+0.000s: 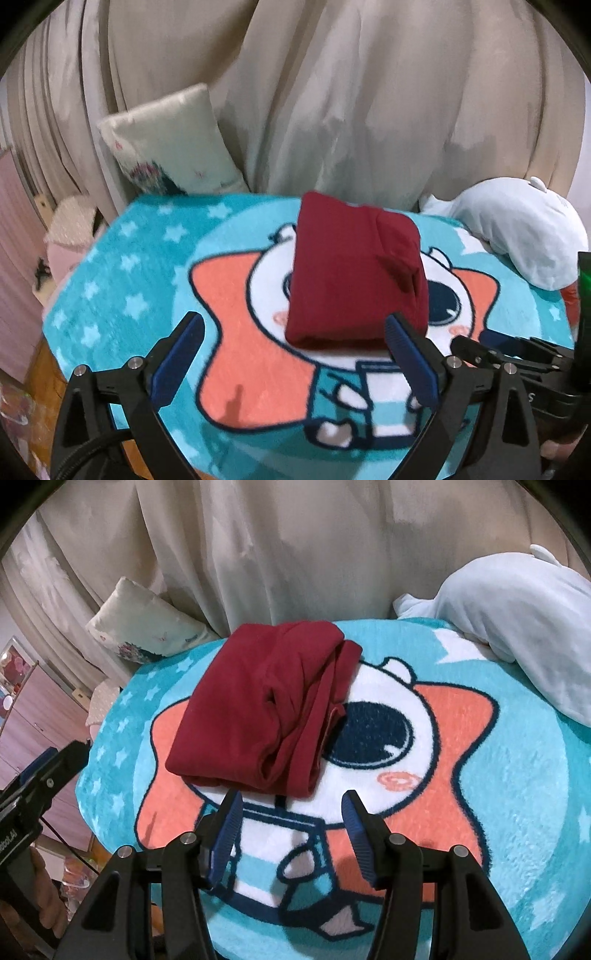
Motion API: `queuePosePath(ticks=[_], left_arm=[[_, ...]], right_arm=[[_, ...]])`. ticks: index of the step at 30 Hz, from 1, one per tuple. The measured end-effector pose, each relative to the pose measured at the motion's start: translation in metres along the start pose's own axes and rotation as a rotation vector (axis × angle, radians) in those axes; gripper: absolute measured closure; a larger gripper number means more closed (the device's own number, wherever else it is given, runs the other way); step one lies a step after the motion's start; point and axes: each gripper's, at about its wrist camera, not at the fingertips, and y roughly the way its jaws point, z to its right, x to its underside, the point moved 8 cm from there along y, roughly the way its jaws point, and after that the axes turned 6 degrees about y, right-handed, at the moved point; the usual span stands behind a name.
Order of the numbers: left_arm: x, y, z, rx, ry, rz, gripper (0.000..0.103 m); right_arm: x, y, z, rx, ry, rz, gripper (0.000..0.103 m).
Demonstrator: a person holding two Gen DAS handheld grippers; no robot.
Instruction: Fold small clothes
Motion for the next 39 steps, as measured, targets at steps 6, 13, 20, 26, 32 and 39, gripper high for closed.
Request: queuePosePath(ticks=[6,13,20,26,32,39], left_arm=[[0.01,0.006,0.0,0.033,-0.021,-0.037,0.005],[0.015,0.008,0.003,0.051,-0.016,-0.055,0.005],[0.023,0.008,0.005,0.064,-0.028,-0.068,0.005],[0.025,0.002,0.002,0.061,-0.048,-0.057,0.005],[0.017,-0.024,-0.005,0.022,-0.072,0.045,0.005],[-0.009,-0.086,-0.01,-0.032,-0.054,0.314,0.0]], right_arm=[[0.005,0.007,-0.002,0.018,-0.008,-0.021,0.043],[0.013,0.013,0.002,0.042,-0.001,-0.046,0.043],[0.021,0.014,0.002,0.063,-0.016,-0.062,0.042],[0.028,0.014,-0.001,0.075,-0.047,-0.073,0.042],[0.032,0.009,-0.006,0.066,-0.059,-0.059,0.042],[0.03,-0.006,-0.011,0.054,-0.068,-0.019,0.042]])
